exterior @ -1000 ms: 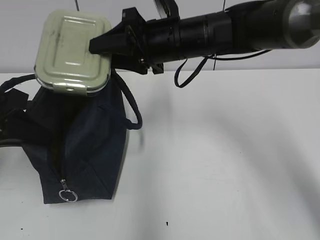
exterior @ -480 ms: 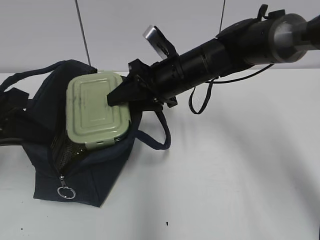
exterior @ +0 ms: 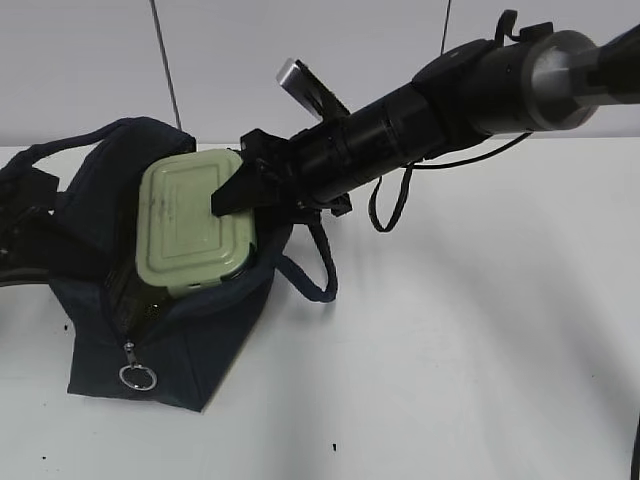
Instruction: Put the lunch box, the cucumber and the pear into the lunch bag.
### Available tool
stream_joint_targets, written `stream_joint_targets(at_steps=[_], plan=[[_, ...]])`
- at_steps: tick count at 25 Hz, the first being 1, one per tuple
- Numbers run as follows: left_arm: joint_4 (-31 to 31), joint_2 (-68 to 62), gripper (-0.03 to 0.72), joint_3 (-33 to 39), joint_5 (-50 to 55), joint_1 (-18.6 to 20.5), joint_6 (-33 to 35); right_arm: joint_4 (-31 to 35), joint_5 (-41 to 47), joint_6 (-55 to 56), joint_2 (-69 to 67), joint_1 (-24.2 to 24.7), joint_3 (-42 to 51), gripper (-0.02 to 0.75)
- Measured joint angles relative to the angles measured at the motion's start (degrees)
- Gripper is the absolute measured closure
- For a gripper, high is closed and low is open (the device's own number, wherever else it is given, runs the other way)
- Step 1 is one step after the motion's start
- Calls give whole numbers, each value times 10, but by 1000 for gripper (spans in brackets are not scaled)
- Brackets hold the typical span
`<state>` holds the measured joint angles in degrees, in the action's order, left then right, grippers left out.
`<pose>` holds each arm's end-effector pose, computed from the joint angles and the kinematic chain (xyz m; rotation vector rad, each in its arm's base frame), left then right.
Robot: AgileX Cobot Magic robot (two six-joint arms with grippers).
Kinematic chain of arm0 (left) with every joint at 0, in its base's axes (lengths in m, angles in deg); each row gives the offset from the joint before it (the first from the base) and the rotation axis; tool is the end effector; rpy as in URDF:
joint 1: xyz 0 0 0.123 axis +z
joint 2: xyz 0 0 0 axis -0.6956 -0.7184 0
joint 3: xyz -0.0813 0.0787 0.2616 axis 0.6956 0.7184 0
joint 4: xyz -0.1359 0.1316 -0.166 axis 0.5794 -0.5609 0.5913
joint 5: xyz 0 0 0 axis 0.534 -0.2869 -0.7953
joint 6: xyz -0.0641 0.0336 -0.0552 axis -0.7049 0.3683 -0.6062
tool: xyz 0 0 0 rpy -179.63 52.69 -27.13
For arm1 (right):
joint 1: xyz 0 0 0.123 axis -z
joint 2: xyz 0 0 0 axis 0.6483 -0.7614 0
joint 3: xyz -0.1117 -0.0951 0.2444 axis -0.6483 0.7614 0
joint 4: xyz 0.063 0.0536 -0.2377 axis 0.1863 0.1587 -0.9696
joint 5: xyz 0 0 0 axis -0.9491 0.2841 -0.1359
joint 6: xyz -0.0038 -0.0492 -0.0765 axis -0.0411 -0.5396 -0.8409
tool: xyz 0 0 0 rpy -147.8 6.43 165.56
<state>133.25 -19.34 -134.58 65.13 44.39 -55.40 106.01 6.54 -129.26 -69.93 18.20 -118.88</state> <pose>0.2396 -0.0558 0.2421 0.0692 2.6129 -0.9404 0.3959 0.2338 0.2057 -0.4295 2.4172 1.3344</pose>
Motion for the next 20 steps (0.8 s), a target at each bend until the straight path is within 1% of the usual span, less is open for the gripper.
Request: stream_joint_targets(at_steps=[4, 10, 13, 17, 20], plan=[[8, 0, 704, 0, 0, 0, 0, 0, -11, 4, -6, -5, -8, 335], [8, 0, 704, 0, -1, 0, 0, 0, -13, 5, -11, -27, -28, 327], [8, 0, 704, 0, -2, 0, 0, 2, -7, 5, -11, -30, -46, 303], [6, 0, 704, 0, -2, 0, 0, 14, -2, 5, -11, -30, -56, 247], [6, 0, 704, 0, -3, 0, 0, 14, 2, 5, -11, -30, -56, 237]])
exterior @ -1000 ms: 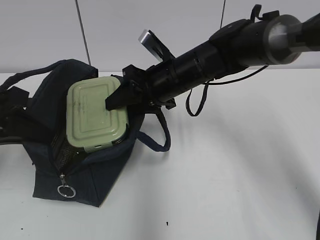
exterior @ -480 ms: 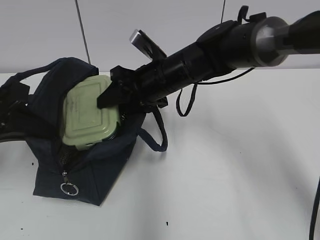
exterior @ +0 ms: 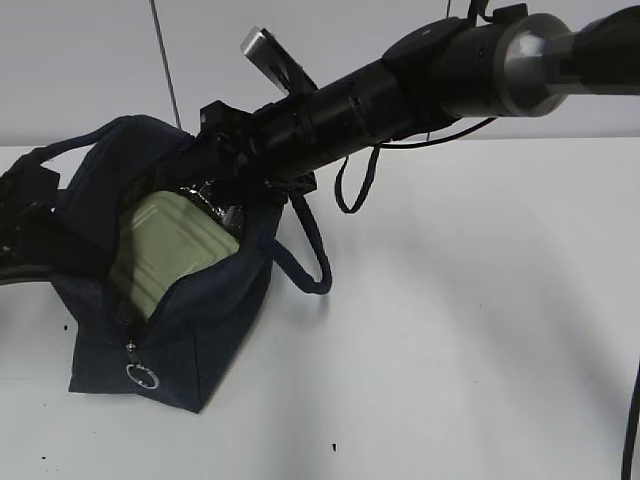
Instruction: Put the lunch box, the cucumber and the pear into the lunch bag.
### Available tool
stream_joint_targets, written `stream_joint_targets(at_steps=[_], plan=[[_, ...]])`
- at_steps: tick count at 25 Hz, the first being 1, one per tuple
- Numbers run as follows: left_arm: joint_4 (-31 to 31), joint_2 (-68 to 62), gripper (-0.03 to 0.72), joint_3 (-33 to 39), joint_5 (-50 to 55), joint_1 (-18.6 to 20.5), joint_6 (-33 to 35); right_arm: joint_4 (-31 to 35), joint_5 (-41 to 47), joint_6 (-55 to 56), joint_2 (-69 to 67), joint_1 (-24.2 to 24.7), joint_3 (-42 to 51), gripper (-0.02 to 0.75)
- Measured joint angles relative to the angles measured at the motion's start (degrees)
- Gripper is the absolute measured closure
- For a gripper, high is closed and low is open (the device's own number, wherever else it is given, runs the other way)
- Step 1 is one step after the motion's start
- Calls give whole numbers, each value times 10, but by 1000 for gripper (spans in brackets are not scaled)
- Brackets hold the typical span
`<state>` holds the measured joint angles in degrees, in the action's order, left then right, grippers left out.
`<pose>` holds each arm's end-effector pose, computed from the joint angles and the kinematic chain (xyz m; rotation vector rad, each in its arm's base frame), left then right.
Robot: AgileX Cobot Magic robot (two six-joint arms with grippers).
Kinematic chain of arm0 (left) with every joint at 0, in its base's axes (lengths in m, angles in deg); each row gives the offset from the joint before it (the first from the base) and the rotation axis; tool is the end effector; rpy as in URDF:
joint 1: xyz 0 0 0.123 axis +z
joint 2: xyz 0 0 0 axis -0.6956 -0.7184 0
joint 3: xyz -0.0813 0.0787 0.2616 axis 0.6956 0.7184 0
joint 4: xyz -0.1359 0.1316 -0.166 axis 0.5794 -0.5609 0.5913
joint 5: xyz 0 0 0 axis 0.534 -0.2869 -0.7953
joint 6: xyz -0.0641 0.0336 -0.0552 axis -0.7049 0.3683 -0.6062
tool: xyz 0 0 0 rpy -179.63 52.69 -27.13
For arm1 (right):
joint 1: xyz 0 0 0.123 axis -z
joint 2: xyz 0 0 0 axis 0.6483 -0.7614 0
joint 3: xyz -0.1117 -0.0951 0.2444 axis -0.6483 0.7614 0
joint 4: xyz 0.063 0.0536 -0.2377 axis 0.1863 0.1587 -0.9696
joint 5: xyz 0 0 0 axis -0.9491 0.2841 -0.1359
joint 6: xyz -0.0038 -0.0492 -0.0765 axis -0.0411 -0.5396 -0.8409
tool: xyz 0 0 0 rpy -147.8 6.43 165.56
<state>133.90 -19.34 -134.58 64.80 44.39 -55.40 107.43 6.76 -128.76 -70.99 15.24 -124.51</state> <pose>0.2403 -0.0560 0.2426 0.0564 2.6039 -0.9463 0.3962 0.2608 0.2263 -0.4963 2.3334 1.3842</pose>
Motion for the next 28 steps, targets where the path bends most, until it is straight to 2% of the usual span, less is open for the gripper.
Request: stream_joint_targets(at_steps=[5, 9, 12, 17, 21, 28], plan=[[0, 0, 704, 0, 0, 0, 0, 0, 42, 1, 0, 12, -20, 234], [0, 0, 704, 0, 0, 0, 0, -19, 95, 21, 0, 42, -61, 234], [0, 0, 704, 0, -1, 0, 0, -84, 140, 68, 0, 58, -100, 234], [0, 0, 704, 0, -5, 0, 0, -249, 186, 166, 0, 58, -158, 234], [0, 0, 704, 0, -8, 0, 0, -299, 191, 199, 0, 48, -164, 234], [0, 0, 704, 0, -10, 0, 0, -333, 194, 235, 0, 40, -164, 234]])
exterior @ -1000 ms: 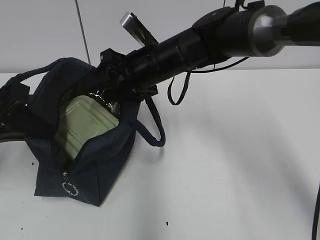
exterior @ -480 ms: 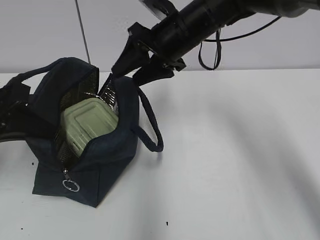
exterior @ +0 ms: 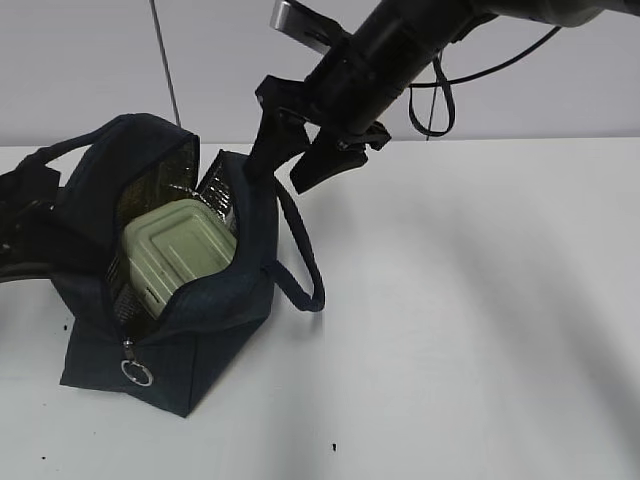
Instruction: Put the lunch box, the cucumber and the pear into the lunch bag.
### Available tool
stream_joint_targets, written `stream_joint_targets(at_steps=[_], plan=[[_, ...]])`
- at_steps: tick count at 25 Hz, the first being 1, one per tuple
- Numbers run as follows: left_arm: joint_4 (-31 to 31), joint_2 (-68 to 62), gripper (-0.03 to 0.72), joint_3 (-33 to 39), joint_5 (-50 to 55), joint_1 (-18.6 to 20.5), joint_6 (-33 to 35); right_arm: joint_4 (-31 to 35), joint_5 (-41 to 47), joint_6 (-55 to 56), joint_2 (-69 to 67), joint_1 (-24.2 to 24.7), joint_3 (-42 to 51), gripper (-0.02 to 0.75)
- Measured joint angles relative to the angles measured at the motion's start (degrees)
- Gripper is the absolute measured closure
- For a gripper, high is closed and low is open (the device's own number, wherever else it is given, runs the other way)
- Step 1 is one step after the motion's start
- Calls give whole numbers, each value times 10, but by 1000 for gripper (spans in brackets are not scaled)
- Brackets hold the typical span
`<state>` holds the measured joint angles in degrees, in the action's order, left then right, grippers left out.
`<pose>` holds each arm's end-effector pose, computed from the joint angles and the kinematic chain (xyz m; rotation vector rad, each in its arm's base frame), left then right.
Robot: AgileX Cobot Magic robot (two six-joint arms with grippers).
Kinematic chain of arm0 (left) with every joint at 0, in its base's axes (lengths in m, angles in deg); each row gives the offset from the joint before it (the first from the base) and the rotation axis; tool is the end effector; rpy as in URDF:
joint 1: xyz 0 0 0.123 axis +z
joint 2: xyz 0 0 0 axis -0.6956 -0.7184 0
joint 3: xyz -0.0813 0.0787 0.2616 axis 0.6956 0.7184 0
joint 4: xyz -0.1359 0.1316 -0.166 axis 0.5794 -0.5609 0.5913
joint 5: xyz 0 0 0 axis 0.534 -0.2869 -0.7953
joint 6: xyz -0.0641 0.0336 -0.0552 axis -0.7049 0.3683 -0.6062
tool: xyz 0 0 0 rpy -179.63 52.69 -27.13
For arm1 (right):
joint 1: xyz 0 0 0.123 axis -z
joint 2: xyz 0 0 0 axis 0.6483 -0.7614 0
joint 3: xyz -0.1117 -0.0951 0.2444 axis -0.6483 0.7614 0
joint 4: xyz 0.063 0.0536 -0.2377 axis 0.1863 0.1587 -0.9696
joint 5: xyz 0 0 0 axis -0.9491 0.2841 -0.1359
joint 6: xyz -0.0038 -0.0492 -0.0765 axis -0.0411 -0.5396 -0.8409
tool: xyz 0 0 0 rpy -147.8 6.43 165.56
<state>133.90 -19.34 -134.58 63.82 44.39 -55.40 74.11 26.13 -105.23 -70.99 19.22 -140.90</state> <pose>0.2417 -0.0552 0.2425 0.0471 2.5953 -0.9309 0.4081 0.2177 0.2693 -0.7008 2.6628 1.0000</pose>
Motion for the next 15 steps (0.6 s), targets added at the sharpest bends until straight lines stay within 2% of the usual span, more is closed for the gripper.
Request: stream_joint_targets(at_steps=[7, 9, 11, 12, 13, 15], plan=[[1, 0, 704, 0, -2, 0, 0, -22, 0, 9, -23, -37, -1, 234], [1, 0, 704, 0, -3, 0, 0, -38, 0, 16, -38, -41, -1, 256], [1, 0, 704, 0, -3, 0, 0, -48, 0, 18, -48, -42, -1, 332], [1, 0, 704, 0, -3, 0, 0, -53, 0, 19, -50, -42, -1, 414], [1, 0, 704, 0, -4, 0, 0, -59, 0, 19, -51, -42, -1, 533], [3, 0, 704, 0, -4, 0, 0, -71, 1, 19, -51, -42, -8, 669]])
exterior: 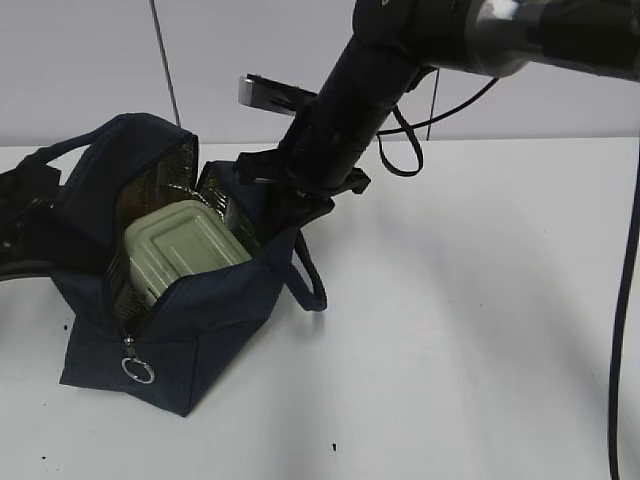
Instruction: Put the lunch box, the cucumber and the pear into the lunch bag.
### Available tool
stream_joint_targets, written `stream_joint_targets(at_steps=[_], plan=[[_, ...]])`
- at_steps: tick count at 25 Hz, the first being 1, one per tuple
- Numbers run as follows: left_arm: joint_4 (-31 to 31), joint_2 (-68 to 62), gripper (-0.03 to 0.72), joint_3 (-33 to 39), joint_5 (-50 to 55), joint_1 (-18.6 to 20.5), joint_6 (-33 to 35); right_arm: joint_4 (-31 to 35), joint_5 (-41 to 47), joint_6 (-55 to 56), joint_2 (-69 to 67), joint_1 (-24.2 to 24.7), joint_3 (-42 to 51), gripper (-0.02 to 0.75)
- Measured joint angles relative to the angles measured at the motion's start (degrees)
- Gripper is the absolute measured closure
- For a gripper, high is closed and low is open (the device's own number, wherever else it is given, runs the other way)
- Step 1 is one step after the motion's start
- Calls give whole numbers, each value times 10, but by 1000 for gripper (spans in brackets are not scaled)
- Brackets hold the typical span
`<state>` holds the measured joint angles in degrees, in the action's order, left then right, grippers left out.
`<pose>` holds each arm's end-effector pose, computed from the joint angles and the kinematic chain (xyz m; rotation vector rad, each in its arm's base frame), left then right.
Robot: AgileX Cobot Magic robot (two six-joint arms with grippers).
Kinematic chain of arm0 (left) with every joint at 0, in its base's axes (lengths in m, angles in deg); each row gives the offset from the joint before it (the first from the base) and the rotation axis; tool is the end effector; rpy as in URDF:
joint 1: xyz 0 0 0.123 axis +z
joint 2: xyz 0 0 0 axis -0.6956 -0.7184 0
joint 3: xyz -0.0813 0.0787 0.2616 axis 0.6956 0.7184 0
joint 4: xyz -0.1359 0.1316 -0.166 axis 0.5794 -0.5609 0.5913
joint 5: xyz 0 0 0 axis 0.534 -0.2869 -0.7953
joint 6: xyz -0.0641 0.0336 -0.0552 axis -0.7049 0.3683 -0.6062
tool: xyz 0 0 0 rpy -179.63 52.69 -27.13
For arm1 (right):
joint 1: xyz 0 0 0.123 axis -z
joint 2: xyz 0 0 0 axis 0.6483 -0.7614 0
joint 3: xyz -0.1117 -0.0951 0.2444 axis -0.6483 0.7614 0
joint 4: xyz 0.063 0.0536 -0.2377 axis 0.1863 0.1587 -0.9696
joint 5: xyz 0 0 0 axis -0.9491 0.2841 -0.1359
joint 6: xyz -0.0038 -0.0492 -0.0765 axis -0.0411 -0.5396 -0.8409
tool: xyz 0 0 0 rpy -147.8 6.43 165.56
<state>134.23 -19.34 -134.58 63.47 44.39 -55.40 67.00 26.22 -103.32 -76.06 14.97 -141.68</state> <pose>0.2423 -0.0551 0.2428 0.0388 2.5892 -0.9310 0.4046 0.2445 0.2256 -0.8101 2.7857 0.8547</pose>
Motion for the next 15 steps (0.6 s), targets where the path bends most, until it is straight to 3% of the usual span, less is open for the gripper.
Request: stream_joint_targets(at_steps=[1, 5, 9, 15], plan=[[5, 0, 704, 0, 0, 0, 0, -11, 1, 0, 0, 0, -7, 709], [34, 0, 704, 0, -8, -16, 15, -47, 7, 0, -1, 0, -39, 730], [68, -3, 704, 0, -57, -75, 31, -113, 15, 5, 9, 0, -63, 731], [127, -8, 704, -18, -147, -170, 35, -273, 27, 32, 65, 3, -66, 731]])
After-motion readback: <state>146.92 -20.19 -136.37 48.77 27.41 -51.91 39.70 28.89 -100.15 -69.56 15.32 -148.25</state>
